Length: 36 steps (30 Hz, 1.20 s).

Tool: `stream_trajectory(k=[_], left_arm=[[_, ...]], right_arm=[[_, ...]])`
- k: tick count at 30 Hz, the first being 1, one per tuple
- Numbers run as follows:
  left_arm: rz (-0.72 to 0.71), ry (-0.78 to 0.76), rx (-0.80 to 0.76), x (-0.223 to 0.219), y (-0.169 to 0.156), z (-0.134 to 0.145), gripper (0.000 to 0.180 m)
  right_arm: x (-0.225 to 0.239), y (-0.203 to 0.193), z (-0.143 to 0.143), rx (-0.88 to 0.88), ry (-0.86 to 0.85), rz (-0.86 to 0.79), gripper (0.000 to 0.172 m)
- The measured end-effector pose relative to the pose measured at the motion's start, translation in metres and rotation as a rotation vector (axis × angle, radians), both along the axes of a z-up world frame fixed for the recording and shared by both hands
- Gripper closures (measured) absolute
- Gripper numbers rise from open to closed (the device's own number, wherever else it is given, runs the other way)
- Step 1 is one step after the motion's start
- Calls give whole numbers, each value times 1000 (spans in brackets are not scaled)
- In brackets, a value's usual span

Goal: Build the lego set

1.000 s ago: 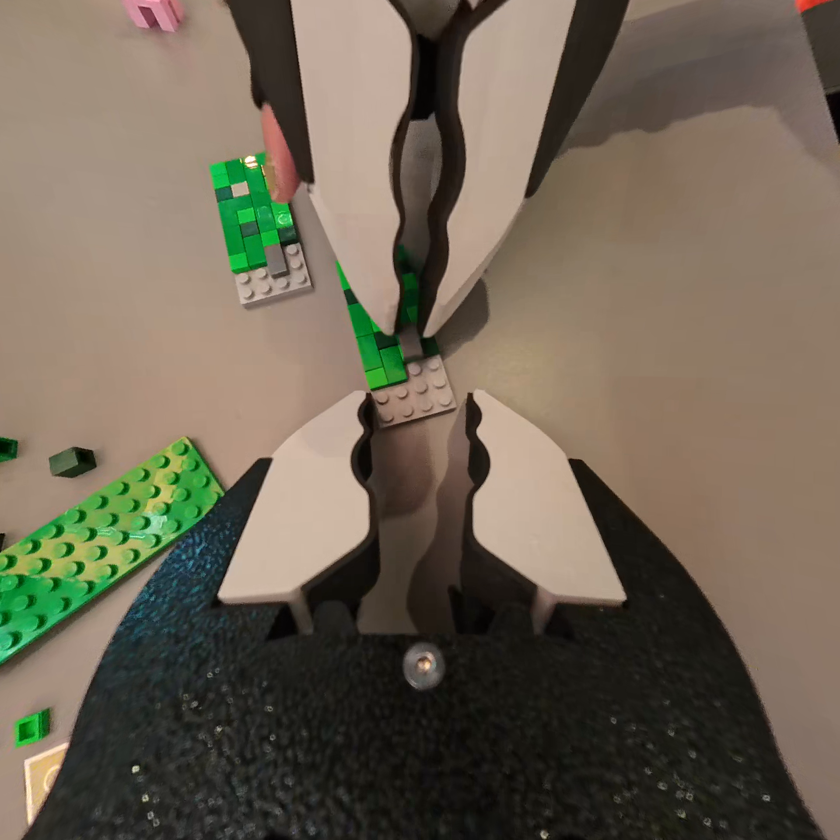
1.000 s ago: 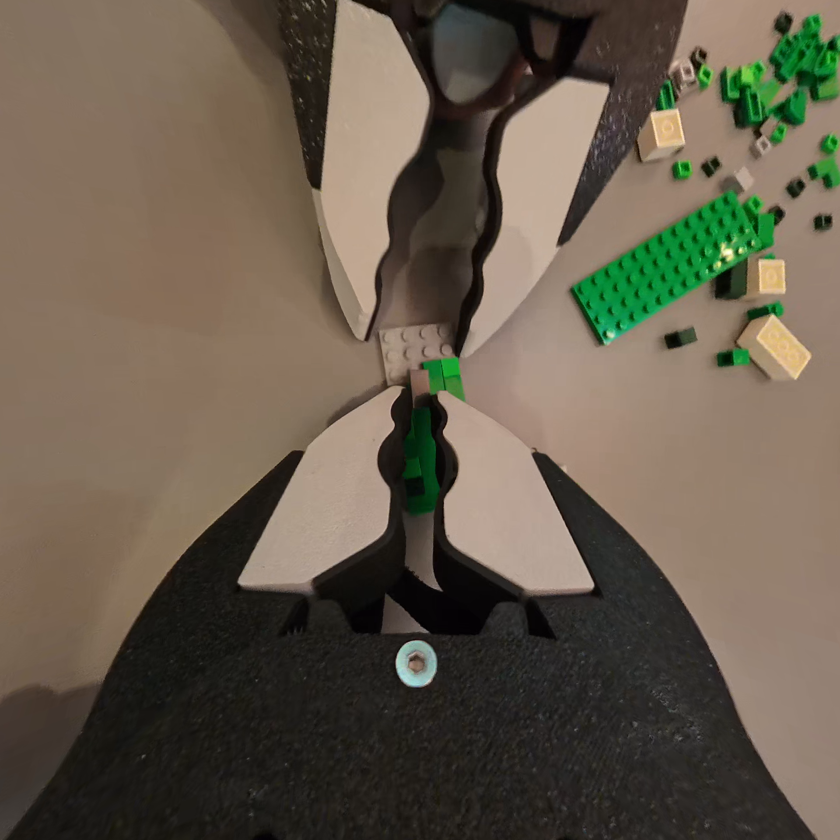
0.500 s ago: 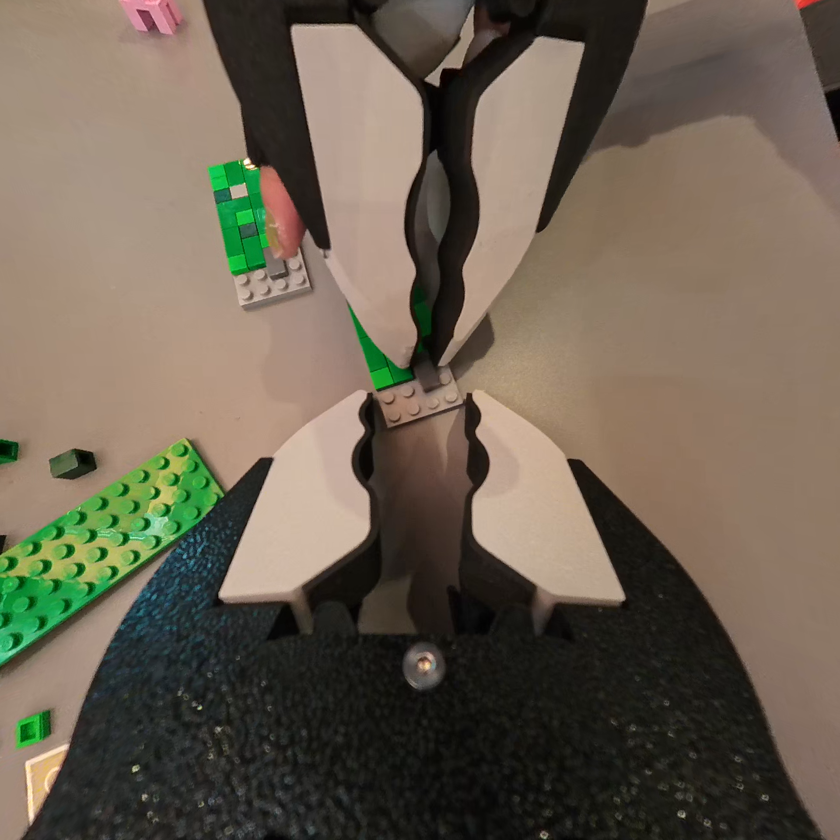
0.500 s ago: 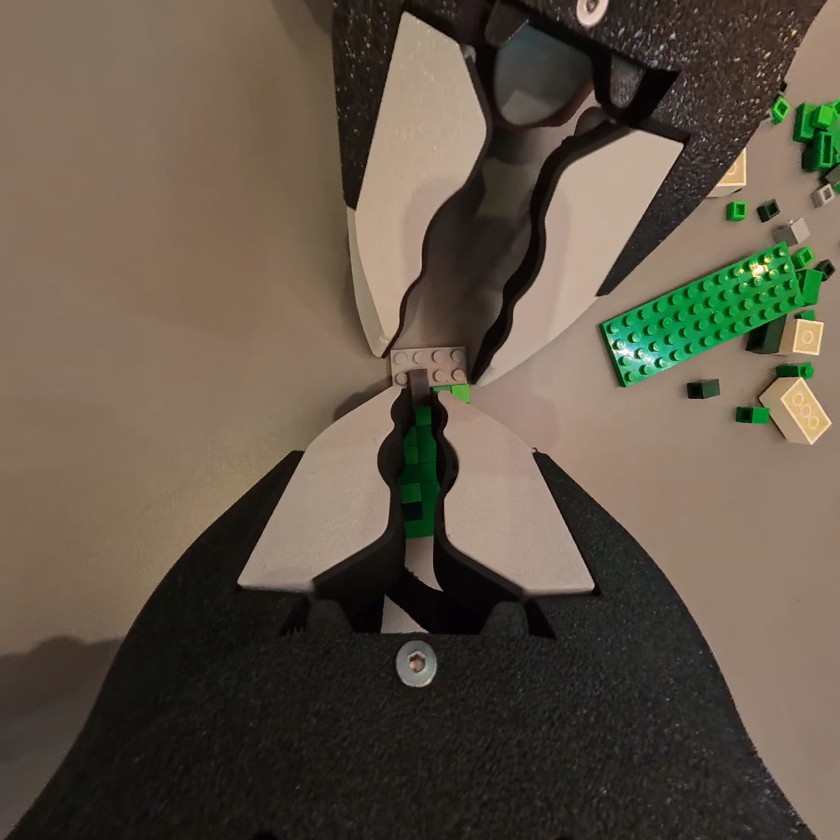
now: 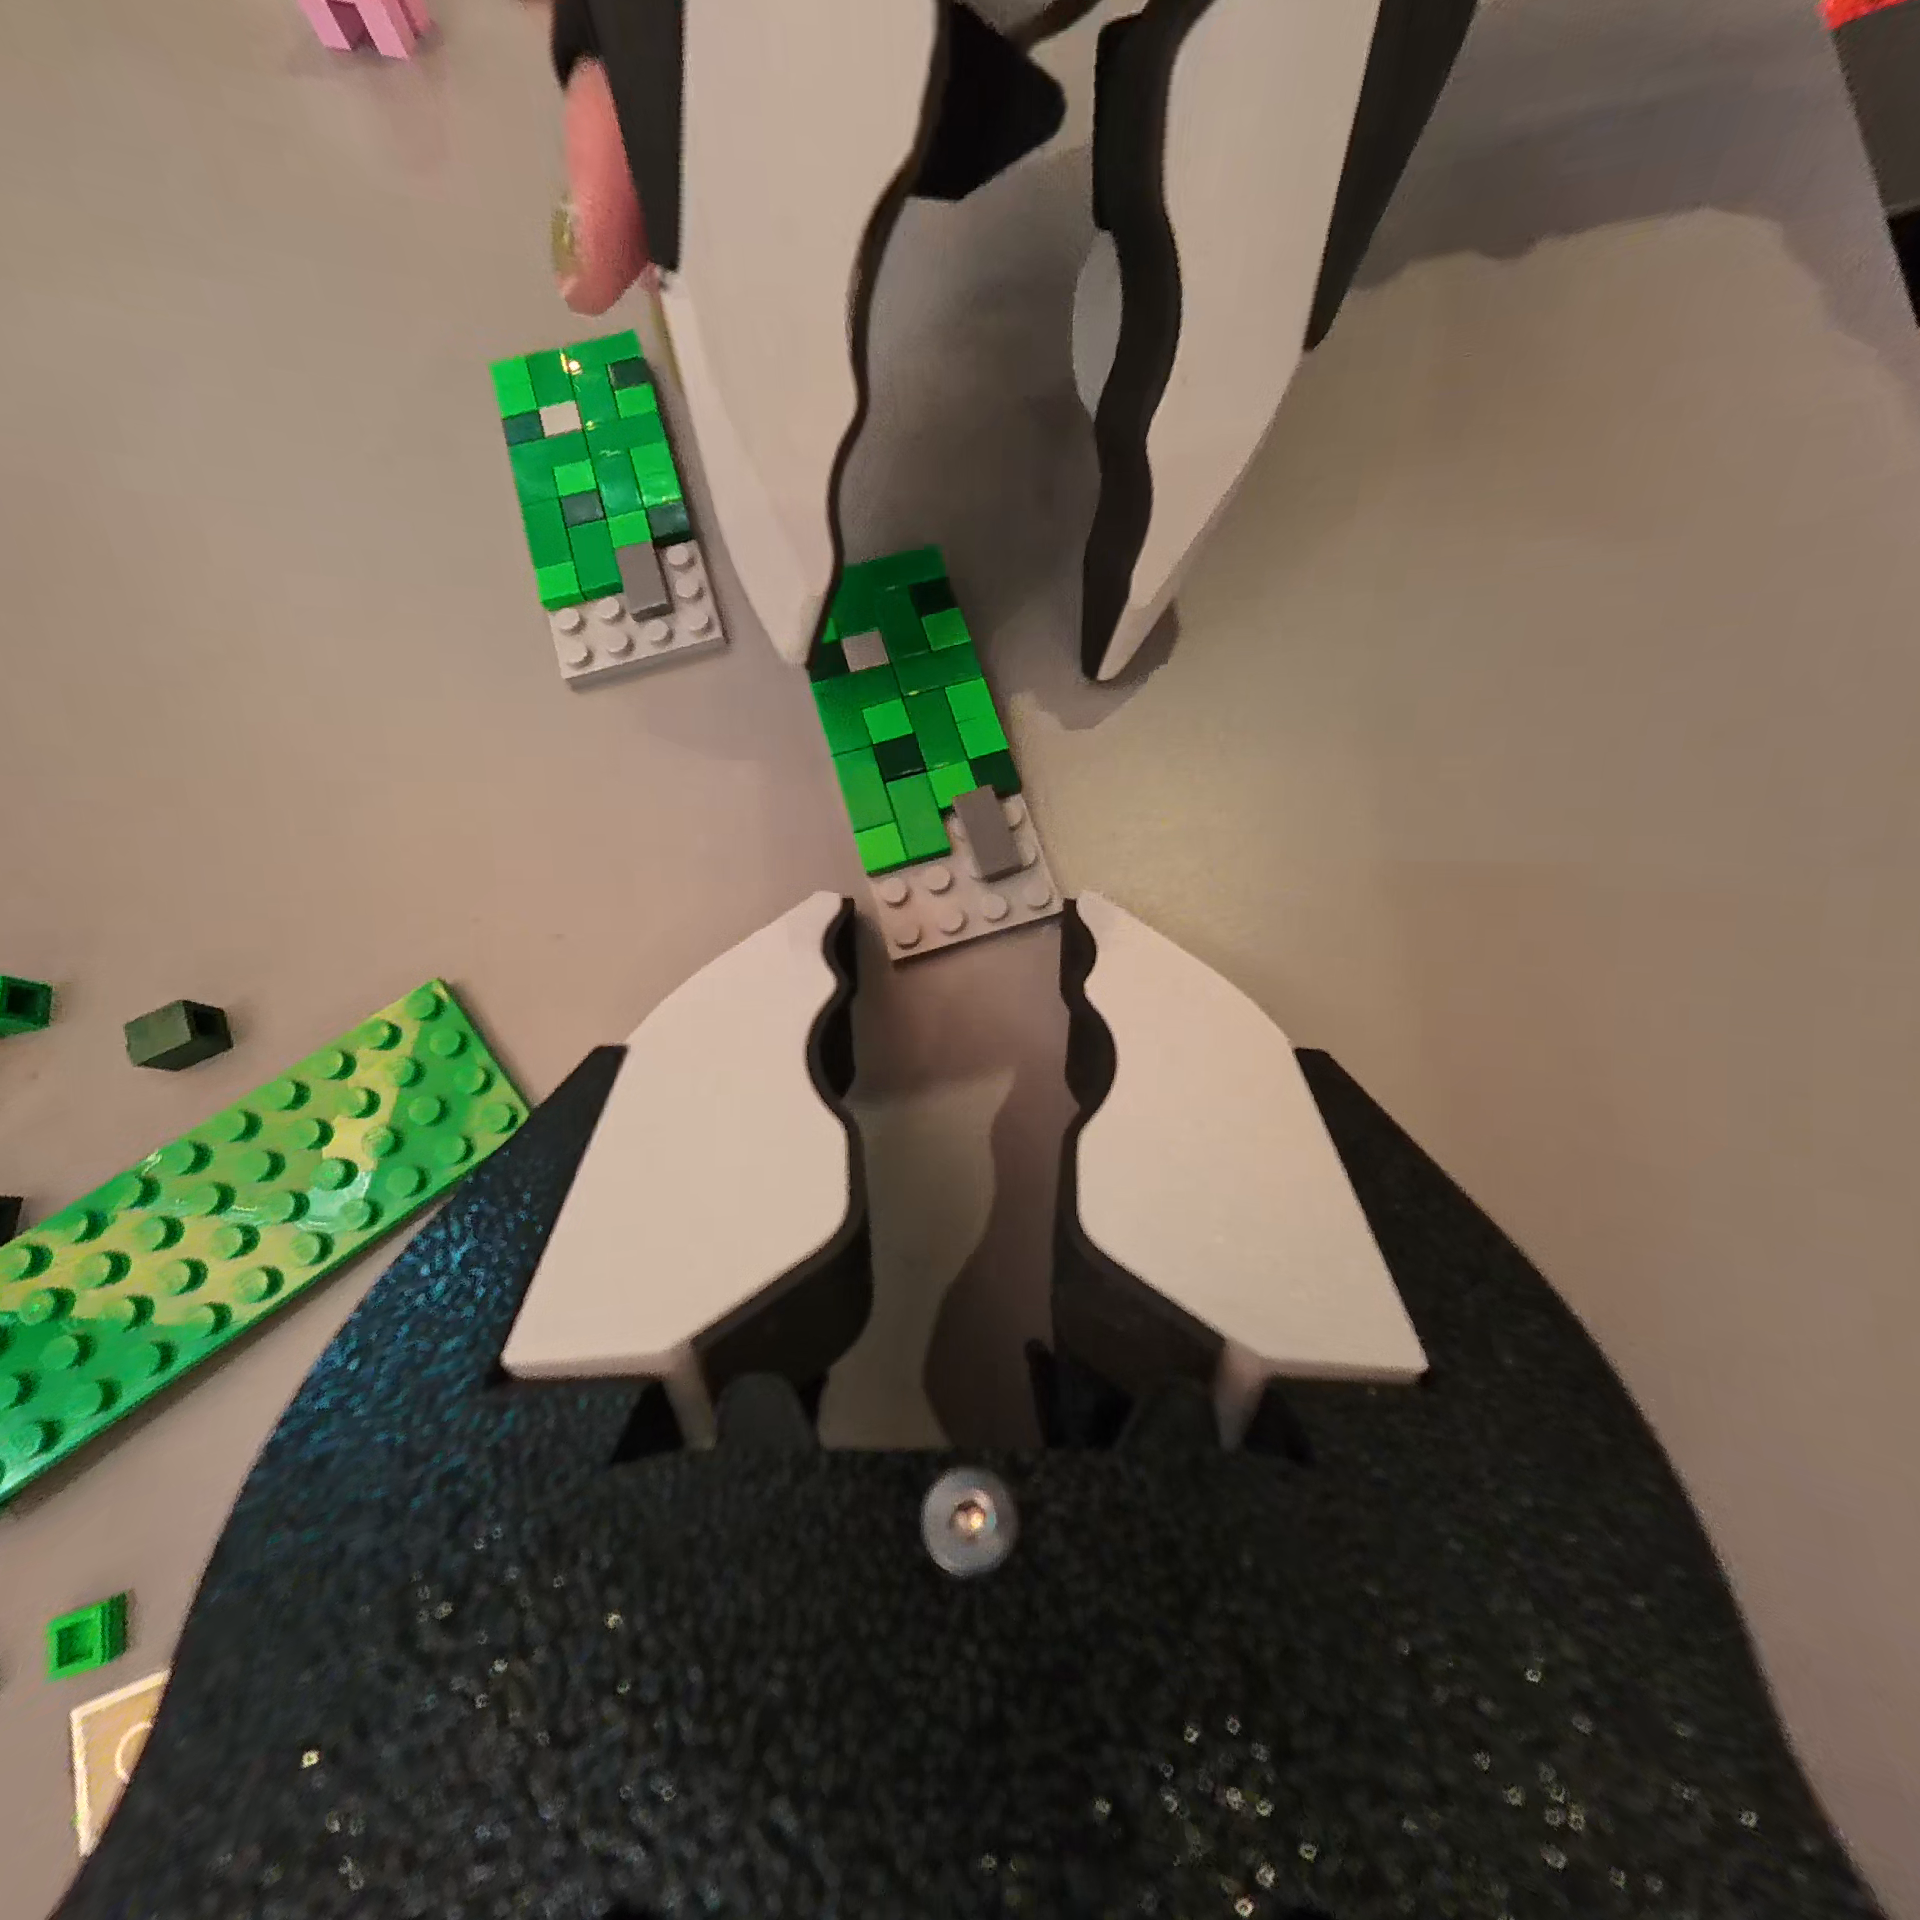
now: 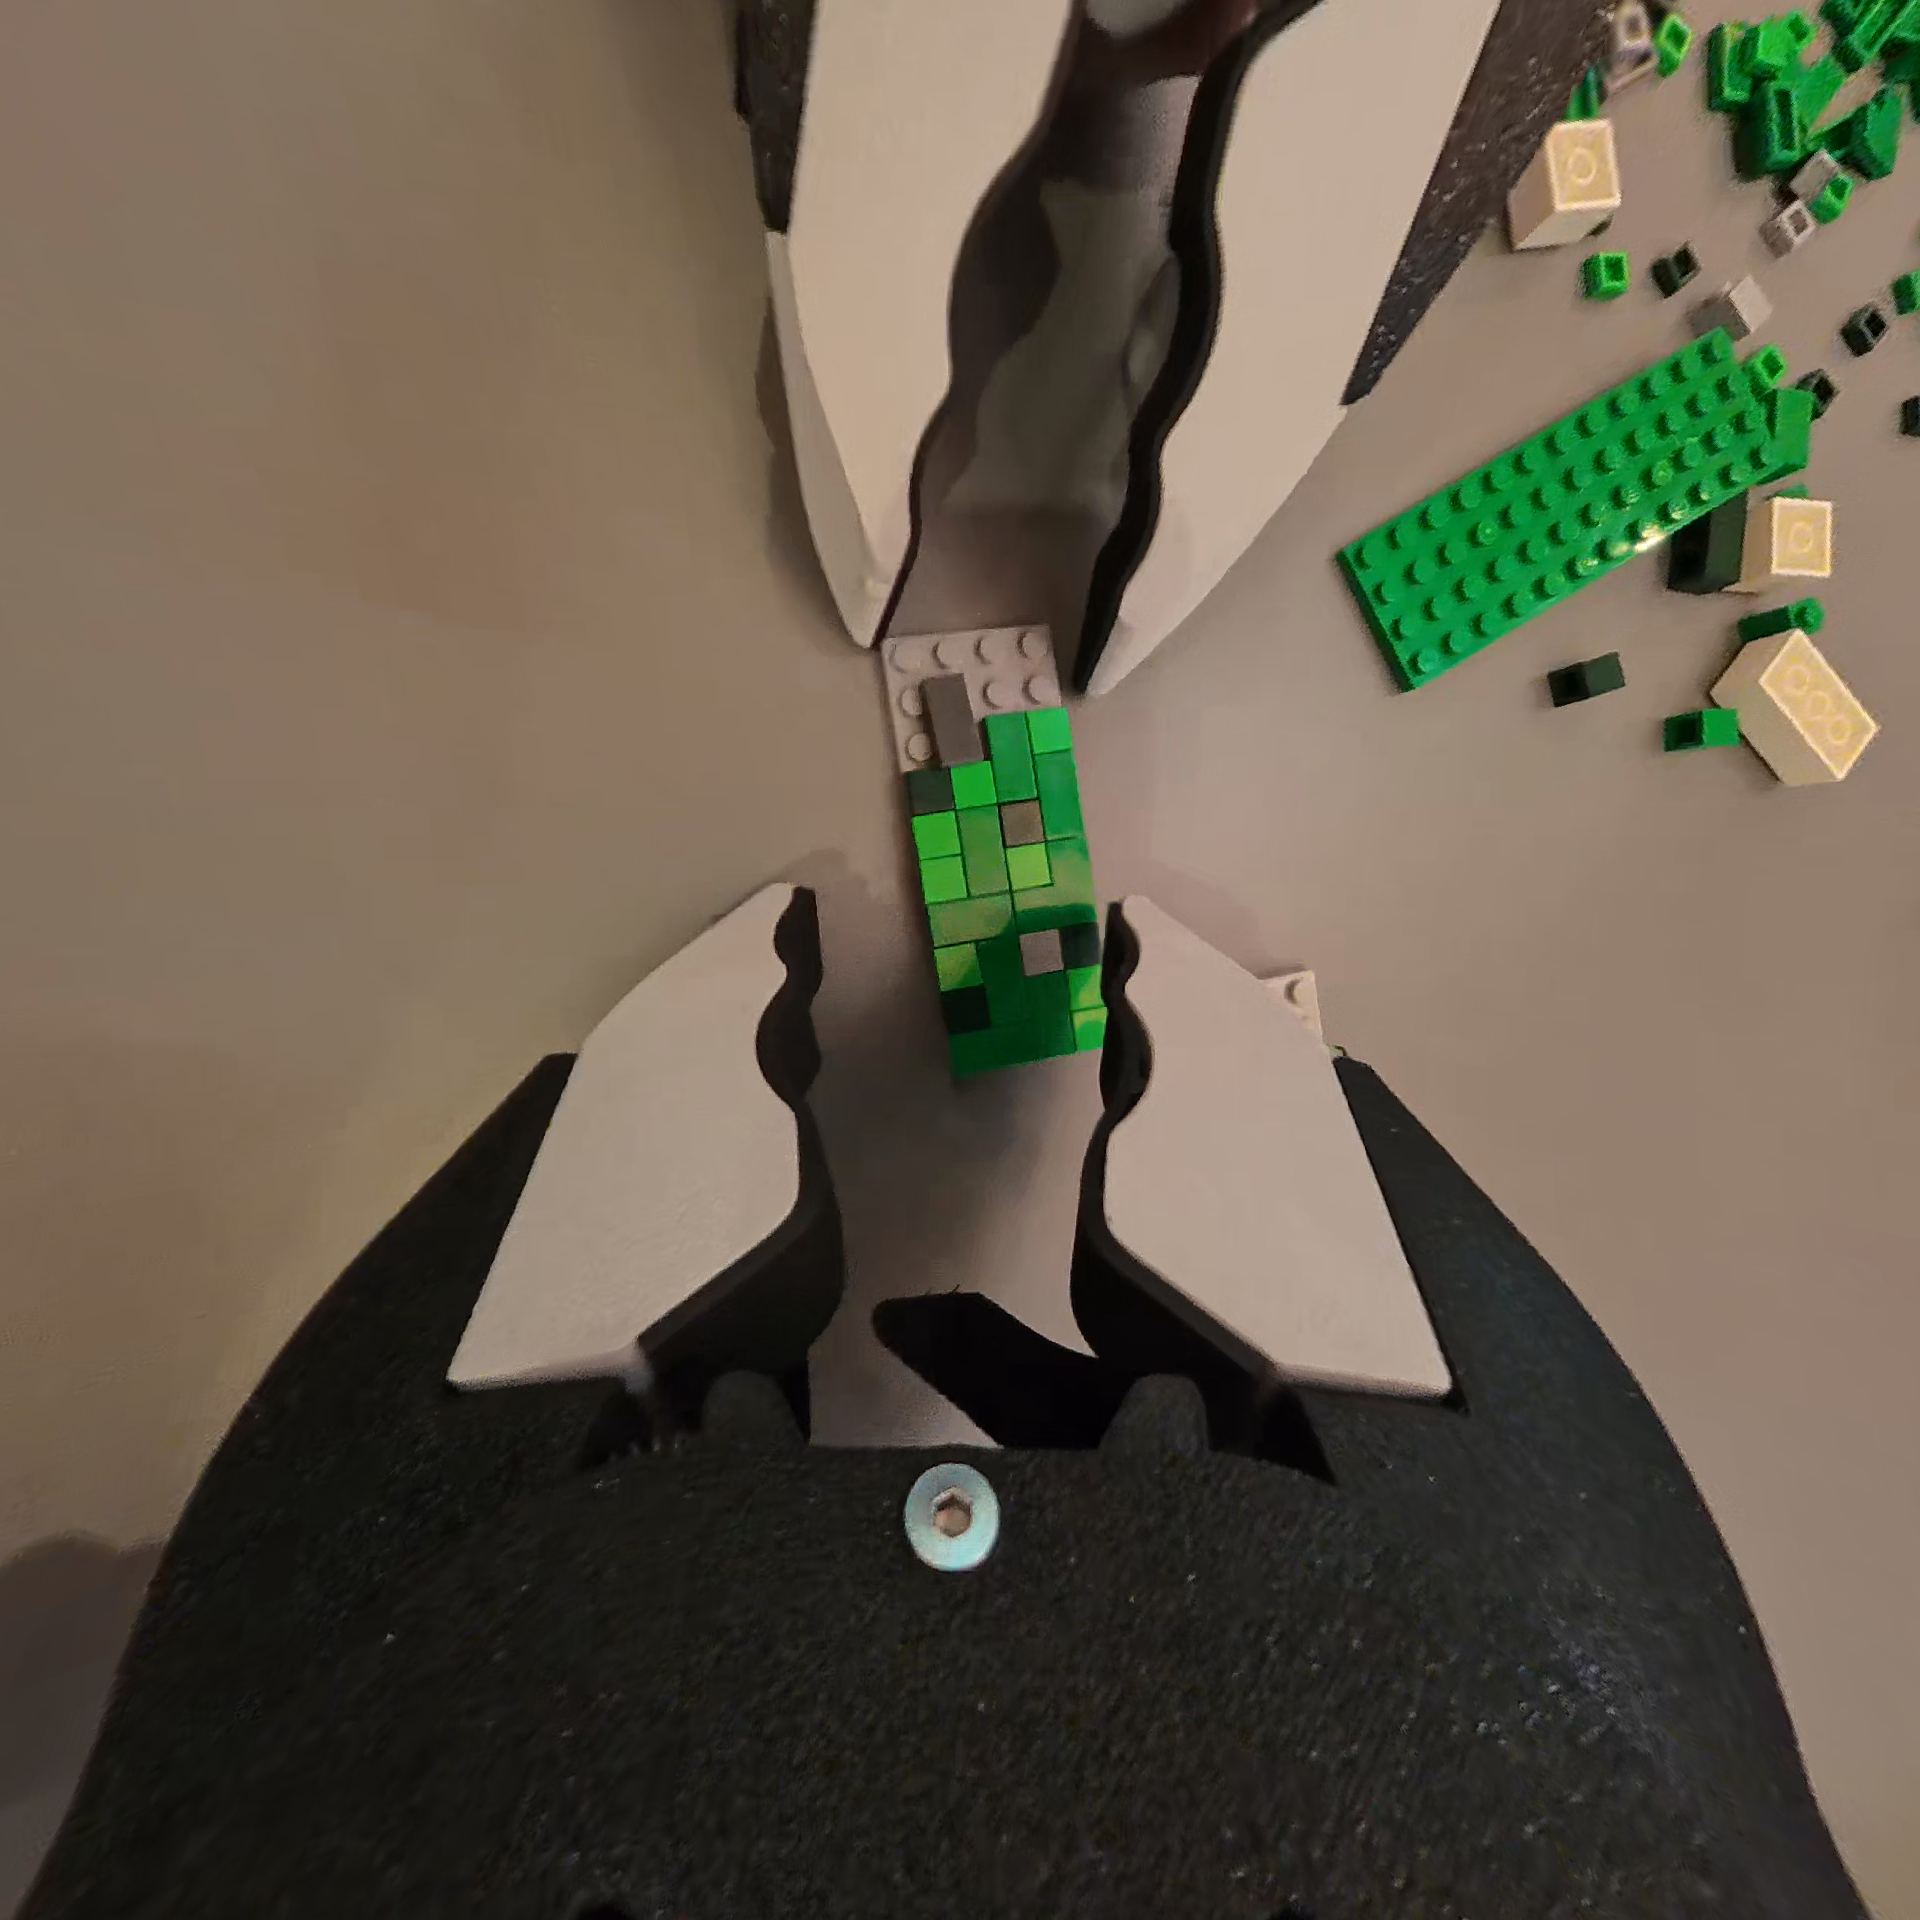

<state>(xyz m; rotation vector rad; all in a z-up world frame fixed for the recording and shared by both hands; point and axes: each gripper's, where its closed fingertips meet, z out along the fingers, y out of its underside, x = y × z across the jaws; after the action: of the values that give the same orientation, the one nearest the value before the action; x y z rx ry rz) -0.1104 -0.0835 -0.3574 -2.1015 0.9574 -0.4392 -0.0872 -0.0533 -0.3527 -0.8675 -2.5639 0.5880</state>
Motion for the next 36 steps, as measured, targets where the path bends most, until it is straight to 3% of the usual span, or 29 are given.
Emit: stream_trajectory(k=[5,8,14,17,20,25,36], left_arm=[[-7,1,1,1,0,0,145],[-9,-1,-2,0,-1,0,145],[5,19,23,-12,-2,1,136],[22,-51,-12,-17,0,5,133],[-22,21,197,-19,2,26,132],[-102,433,748,-13,-1,63,146],[-186,658,875,4,-3,57,171]], right_arm=[[-8,5,-4,-54,-104,1,121],[-8,4,-6,-84,-187,20,134],[-10,7,-6,-47,-180,43,139],[-10,7,-2,-54,-145,41,139],[-8,6,7,-94,-127,34,139],[-6,6,33,-169,-108,28,139],[-2,-7,48,-149,-141,84,139]])
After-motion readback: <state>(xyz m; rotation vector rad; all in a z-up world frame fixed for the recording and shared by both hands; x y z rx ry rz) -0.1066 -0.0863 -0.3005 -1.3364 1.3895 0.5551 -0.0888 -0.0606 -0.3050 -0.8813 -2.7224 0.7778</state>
